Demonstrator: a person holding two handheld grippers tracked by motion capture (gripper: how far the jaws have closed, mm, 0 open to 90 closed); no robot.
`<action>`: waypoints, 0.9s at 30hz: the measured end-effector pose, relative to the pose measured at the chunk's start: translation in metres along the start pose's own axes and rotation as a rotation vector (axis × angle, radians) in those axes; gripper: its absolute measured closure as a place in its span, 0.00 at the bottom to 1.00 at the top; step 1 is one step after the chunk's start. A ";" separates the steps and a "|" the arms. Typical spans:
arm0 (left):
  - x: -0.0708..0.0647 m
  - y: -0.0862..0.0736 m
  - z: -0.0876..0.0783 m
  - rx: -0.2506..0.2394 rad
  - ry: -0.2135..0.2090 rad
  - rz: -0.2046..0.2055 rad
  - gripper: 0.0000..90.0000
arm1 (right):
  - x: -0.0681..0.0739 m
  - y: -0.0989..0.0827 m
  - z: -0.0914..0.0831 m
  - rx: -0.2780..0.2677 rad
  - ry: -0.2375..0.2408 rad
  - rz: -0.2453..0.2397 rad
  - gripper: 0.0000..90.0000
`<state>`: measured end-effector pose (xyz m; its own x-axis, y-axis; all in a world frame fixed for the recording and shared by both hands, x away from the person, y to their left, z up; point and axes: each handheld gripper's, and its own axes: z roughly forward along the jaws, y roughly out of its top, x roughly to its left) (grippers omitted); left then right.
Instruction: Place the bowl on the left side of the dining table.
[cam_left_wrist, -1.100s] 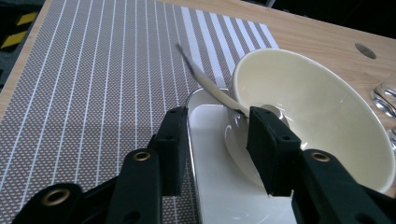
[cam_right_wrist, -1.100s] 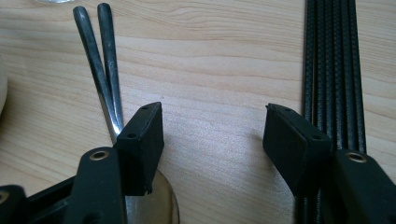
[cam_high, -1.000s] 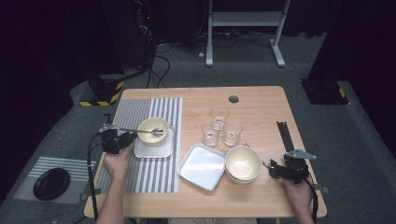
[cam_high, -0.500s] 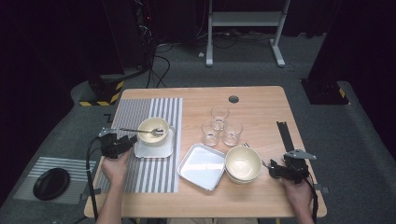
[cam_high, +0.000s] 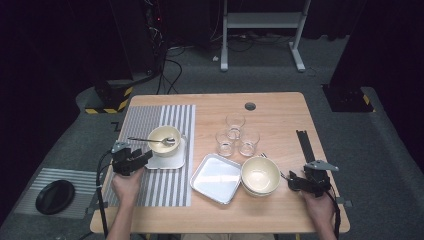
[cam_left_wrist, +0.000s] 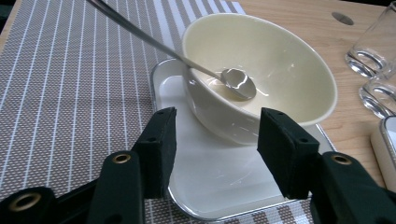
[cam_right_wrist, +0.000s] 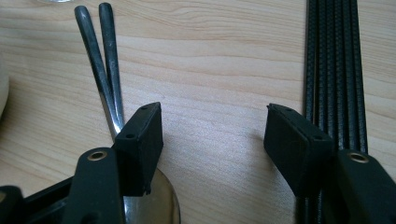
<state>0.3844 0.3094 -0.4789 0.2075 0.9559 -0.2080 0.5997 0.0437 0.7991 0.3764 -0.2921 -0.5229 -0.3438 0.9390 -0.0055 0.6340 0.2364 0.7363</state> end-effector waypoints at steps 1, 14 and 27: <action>-0.002 0.000 0.000 -0.002 -0.003 -0.006 0.53 | 0.000 0.000 0.000 0.000 0.000 0.001 0.41; -0.021 -0.003 -0.002 0.001 -0.011 0.069 0.52 | 0.000 0.000 0.000 0.000 0.000 0.000 0.41; -0.032 -0.004 -0.004 -0.018 -0.026 0.092 0.50 | 0.000 0.000 0.000 0.000 0.001 0.000 0.41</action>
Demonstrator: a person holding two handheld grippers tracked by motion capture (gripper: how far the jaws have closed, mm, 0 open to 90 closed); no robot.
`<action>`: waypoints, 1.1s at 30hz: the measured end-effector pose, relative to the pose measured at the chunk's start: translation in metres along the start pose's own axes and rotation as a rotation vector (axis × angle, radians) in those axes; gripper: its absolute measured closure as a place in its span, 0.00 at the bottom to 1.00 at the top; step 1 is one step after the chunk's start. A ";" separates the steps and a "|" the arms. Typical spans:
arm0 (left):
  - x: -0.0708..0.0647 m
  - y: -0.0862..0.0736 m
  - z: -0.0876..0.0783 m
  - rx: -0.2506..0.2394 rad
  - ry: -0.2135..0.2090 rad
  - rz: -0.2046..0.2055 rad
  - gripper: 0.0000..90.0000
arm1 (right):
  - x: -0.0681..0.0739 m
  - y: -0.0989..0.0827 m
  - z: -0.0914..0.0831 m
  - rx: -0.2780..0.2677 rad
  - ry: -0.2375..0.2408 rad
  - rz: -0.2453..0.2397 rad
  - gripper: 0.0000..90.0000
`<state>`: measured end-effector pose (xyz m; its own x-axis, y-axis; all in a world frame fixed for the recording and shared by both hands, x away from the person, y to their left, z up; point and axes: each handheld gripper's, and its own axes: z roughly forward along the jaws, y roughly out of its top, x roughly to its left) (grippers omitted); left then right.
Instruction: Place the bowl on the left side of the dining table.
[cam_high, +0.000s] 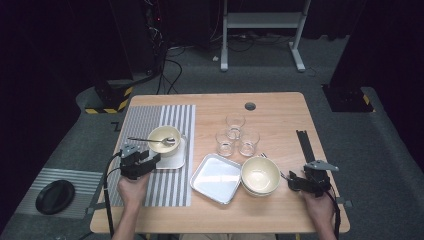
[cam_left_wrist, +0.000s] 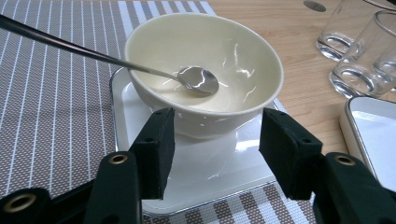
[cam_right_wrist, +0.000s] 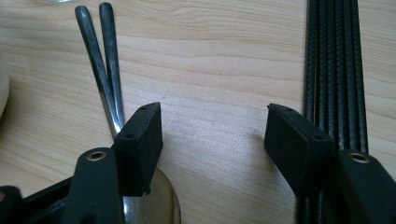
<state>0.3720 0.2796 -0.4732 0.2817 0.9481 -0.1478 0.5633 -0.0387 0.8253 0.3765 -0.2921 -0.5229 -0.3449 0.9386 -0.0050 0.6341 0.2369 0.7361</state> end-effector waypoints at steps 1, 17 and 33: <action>-0.002 0.000 -0.001 0.003 -0.001 0.007 0.50 | 0.000 0.000 0.000 0.000 0.000 -0.001 0.41; -0.016 0.001 -0.002 0.037 -0.022 0.084 0.49 | 0.000 0.000 0.000 0.000 0.003 -0.003 0.40; -0.035 0.000 -0.001 0.011 -0.059 0.082 0.49 | 0.000 0.000 0.000 0.000 0.004 -0.010 0.40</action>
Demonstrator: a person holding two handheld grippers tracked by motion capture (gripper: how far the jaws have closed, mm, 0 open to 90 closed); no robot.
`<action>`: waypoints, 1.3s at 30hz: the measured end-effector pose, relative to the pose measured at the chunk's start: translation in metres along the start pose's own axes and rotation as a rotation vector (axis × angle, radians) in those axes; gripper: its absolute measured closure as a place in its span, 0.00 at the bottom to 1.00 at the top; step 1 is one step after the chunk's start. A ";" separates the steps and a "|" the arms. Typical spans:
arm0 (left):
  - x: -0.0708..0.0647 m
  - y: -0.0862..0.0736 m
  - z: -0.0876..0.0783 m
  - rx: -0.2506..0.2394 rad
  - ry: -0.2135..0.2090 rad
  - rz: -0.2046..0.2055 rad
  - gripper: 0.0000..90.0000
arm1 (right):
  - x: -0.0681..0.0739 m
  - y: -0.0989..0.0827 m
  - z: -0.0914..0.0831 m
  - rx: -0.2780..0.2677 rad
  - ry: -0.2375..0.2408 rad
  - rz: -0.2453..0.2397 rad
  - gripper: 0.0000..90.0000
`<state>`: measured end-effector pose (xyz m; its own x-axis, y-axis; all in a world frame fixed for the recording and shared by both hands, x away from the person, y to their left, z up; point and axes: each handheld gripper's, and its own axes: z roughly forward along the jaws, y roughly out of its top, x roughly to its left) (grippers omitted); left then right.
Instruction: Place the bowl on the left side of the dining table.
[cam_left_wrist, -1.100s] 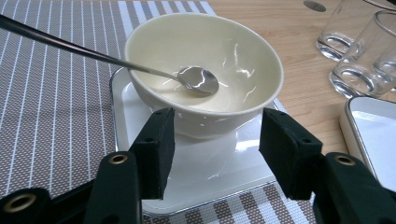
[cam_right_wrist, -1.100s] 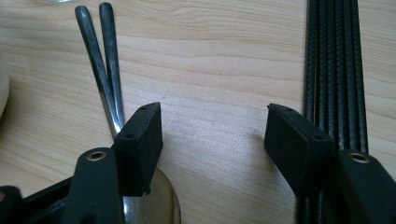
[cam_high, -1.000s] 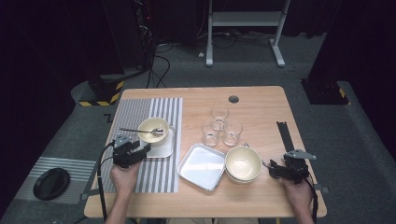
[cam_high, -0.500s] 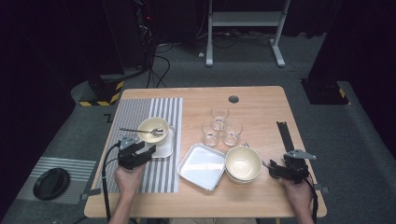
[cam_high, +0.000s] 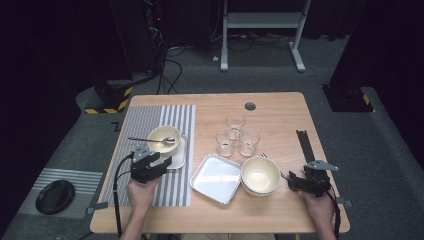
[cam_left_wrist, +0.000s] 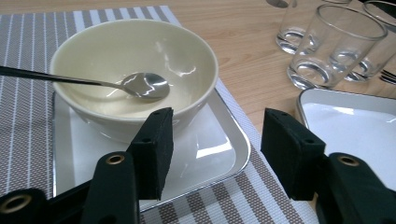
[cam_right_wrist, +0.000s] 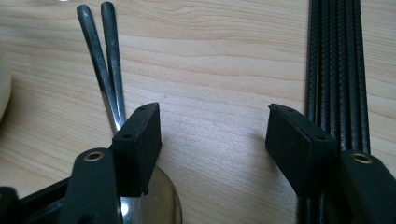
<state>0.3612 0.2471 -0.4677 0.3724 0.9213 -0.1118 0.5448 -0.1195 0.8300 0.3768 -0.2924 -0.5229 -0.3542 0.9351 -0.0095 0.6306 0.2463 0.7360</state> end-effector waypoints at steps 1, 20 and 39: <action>-0.002 0.000 0.001 -0.006 -0.008 0.005 0.49 | 0.000 0.000 0.000 0.001 0.000 0.004 0.40; -0.024 -0.006 0.008 0.005 -0.042 -0.001 0.49 | 0.000 0.000 0.000 0.000 0.000 0.002 0.40; -0.040 -0.022 0.014 0.038 -0.047 0.074 0.49 | 0.000 0.000 0.000 0.001 0.000 0.004 0.40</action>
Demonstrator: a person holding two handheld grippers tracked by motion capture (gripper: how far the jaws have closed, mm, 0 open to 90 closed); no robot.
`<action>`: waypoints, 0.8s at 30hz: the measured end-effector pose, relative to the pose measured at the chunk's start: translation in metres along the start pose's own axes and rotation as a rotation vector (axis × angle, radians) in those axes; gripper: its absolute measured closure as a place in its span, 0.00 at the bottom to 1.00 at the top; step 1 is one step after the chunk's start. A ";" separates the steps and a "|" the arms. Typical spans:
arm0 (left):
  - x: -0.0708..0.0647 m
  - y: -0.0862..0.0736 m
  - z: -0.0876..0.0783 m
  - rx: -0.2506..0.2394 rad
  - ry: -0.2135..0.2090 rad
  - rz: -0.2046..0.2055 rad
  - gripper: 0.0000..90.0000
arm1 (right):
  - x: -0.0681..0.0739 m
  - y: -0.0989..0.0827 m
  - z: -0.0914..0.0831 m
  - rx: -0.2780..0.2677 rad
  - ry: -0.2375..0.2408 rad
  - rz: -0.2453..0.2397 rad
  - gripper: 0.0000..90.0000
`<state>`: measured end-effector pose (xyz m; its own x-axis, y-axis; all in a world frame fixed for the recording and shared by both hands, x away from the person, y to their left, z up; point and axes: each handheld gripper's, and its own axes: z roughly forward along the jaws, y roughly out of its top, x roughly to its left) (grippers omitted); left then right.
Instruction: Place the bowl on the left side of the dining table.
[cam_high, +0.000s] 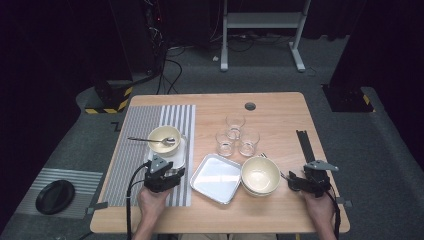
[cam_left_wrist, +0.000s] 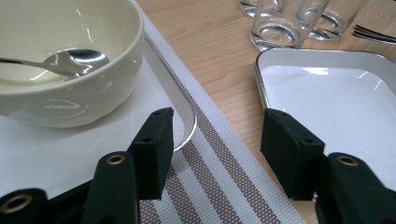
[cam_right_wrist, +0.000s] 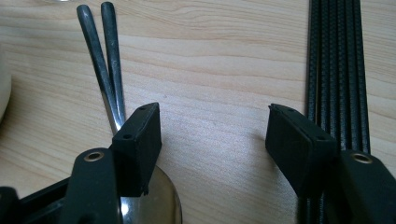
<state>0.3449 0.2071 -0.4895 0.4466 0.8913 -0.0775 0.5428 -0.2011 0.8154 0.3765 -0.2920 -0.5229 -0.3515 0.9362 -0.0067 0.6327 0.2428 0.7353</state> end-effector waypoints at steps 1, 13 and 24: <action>-0.002 -0.002 0.002 -0.005 0.004 0.003 0.50 | 0.000 0.000 0.000 0.000 0.000 0.001 0.40; -0.007 -0.014 0.007 0.028 -0.002 0.008 0.50 | -0.001 0.000 0.000 -0.002 -0.001 -0.008 0.40; -0.006 -0.022 0.012 0.042 0.008 0.009 0.50 | 0.000 0.000 0.000 0.000 0.000 0.000 0.40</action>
<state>0.3383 0.2011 -0.5140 0.4463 0.8925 -0.0654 0.5678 -0.2259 0.7916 0.3765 -0.2920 -0.5229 -0.3514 0.9362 -0.0065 0.6329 0.2426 0.7353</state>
